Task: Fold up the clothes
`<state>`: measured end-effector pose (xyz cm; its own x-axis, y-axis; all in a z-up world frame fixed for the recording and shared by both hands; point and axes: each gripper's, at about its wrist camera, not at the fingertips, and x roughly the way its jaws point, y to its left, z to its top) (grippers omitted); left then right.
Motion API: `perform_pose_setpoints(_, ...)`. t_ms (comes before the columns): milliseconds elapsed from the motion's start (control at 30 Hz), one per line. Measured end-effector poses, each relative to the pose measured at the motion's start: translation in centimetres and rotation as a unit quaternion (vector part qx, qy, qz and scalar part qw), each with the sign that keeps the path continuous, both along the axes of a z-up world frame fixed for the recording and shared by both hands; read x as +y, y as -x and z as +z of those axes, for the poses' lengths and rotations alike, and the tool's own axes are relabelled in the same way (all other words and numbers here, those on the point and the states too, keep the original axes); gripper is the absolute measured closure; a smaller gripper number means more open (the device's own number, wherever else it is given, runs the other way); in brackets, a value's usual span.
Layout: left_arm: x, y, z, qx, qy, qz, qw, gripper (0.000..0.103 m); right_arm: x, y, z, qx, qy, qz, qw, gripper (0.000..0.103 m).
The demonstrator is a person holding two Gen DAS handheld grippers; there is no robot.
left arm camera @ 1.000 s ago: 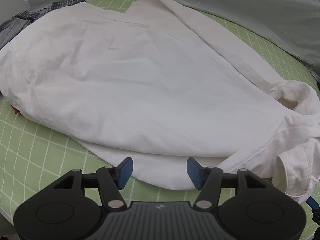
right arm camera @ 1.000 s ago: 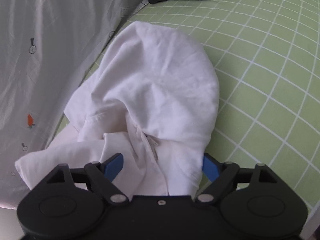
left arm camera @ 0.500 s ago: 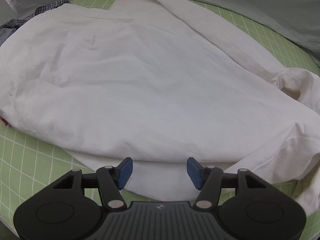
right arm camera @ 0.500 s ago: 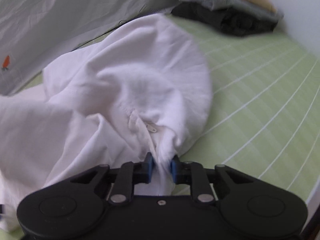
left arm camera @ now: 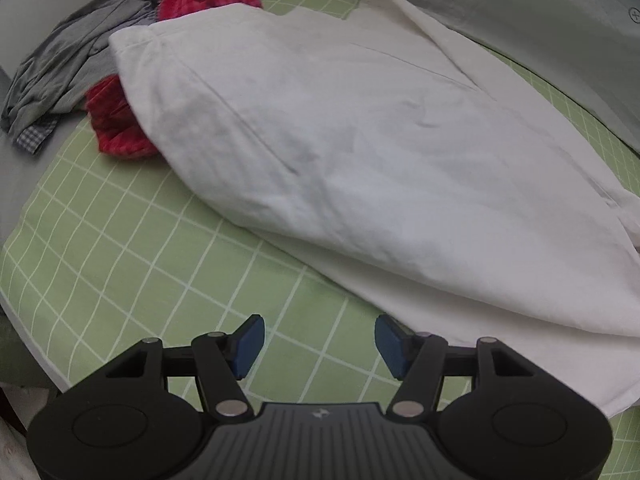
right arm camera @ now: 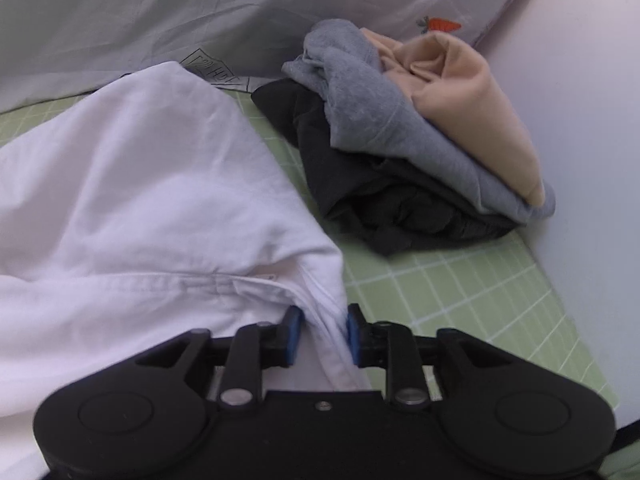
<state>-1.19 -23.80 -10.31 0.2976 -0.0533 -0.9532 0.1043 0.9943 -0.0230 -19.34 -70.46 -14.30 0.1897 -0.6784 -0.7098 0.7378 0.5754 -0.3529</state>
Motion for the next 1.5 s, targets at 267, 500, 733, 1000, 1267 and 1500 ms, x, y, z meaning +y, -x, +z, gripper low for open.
perform_pose_setpoints(267,1.0,-2.0,-0.2,-0.008,0.004,0.019,0.9998,0.041,8.2,4.2,3.5,-0.07,0.032,-0.051,0.996,0.021)
perform_pose_setpoints(500,0.7,-3.3,-0.8,-0.006,0.014,-0.004,0.9999,0.041,14.3,9.7,3.8,-0.21,-0.129,-0.115,0.962,0.018)
perform_pose_setpoints(733,-0.1,-3.3,-0.5,-0.011,0.016,-0.041,0.999,0.04,13.7,12.7,2.8,-0.333,-0.232,-0.202,0.891,0.018)
perform_pose_setpoints(1000,-0.3,-3.2,-0.6,-0.011,0.011,-0.042,0.999,0.04,11.2,14.2,-1.4,-0.451,-0.368,-0.278,0.764,0.011)
perform_pose_setpoints(1267,-0.6,-2.7,-0.9,-0.004,0.002,-0.029,0.9996,0.04,9.2,12.6,-1.7,-0.383,-0.336,-0.267,0.818,0.08)
perform_pose_setpoints(1500,-0.1,-2.7,-0.9,-0.007,-0.003,-0.005,1.0,0.04,4.7,16.9,0.5,-0.27,-0.193,-0.294,0.896,0.095)
